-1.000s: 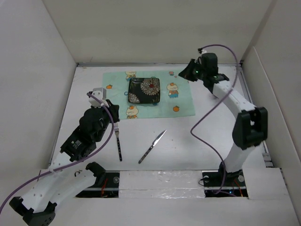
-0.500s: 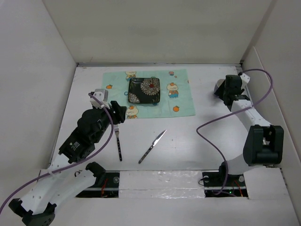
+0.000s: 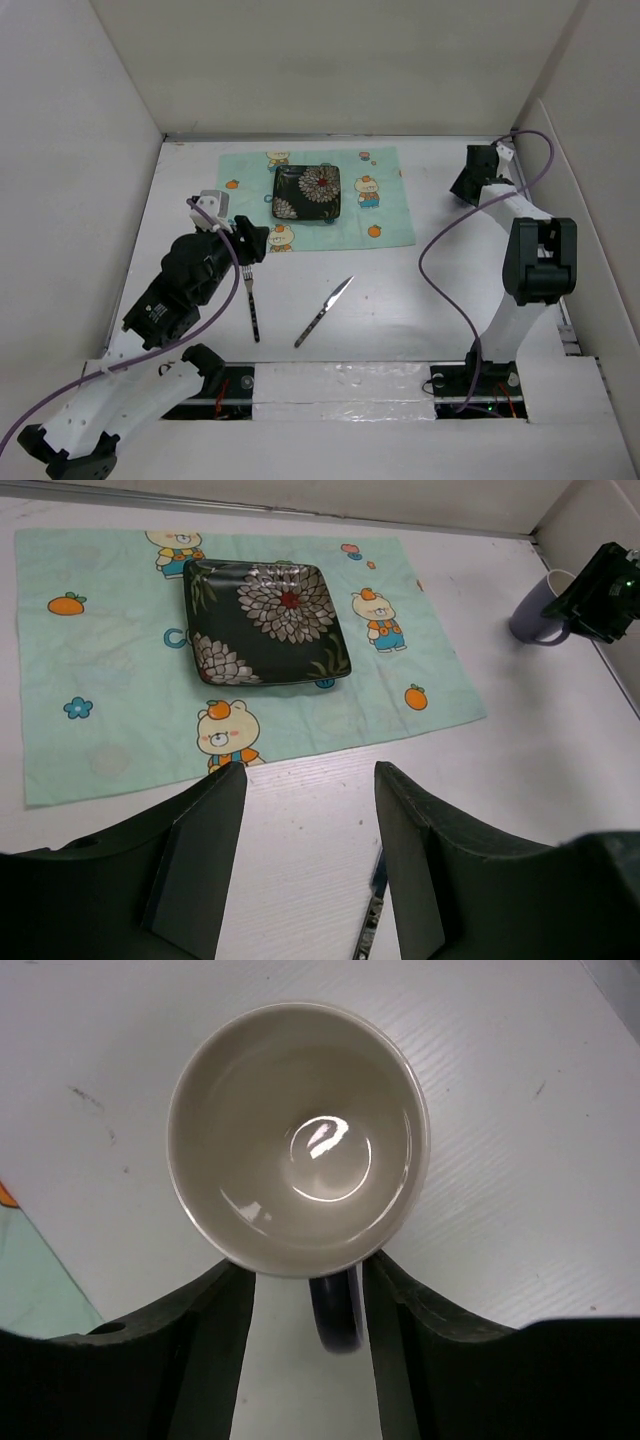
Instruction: Set the dinner table for one person
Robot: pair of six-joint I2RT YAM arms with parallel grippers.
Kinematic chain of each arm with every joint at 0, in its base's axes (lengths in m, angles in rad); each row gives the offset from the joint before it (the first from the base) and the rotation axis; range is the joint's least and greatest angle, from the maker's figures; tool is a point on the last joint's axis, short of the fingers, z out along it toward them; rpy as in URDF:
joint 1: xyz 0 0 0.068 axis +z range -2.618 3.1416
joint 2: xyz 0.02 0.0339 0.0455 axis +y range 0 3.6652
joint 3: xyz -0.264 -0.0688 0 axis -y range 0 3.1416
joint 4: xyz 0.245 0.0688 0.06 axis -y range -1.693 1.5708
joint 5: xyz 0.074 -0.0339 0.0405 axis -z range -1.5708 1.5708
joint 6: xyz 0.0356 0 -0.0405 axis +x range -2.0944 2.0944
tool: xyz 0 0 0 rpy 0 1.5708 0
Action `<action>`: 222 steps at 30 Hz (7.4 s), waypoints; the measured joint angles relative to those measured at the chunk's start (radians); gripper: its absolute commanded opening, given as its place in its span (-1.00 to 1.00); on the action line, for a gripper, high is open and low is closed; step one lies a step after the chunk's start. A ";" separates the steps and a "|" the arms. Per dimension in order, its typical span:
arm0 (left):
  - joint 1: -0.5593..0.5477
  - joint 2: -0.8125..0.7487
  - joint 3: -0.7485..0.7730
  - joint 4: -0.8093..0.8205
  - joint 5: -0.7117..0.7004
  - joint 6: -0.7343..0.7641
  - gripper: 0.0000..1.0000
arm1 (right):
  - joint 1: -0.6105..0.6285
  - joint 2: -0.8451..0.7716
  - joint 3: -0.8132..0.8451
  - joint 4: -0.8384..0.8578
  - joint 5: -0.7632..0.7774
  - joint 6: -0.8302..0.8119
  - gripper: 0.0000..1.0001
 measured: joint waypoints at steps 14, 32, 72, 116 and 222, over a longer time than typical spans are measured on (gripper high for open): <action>0.000 0.034 0.000 0.000 -0.003 0.006 0.02 | -0.023 0.077 0.030 -0.039 0.043 -0.012 -1.00; 0.000 0.072 -0.006 -0.001 -0.066 0.006 0.02 | 0.272 0.259 0.556 -0.001 -0.150 -0.268 -1.00; 0.000 0.117 -0.009 -0.008 -0.107 0.006 0.03 | 0.341 0.561 0.721 -0.075 -0.100 -0.319 0.07; 0.000 -0.035 -0.010 0.001 0.003 0.006 -0.46 | 1.150 -0.124 -0.245 -0.171 -0.218 0.293 0.19; 0.000 0.065 -0.011 -0.009 -0.088 0.004 -0.18 | 0.431 0.484 0.560 -0.237 -0.229 -0.151 -0.39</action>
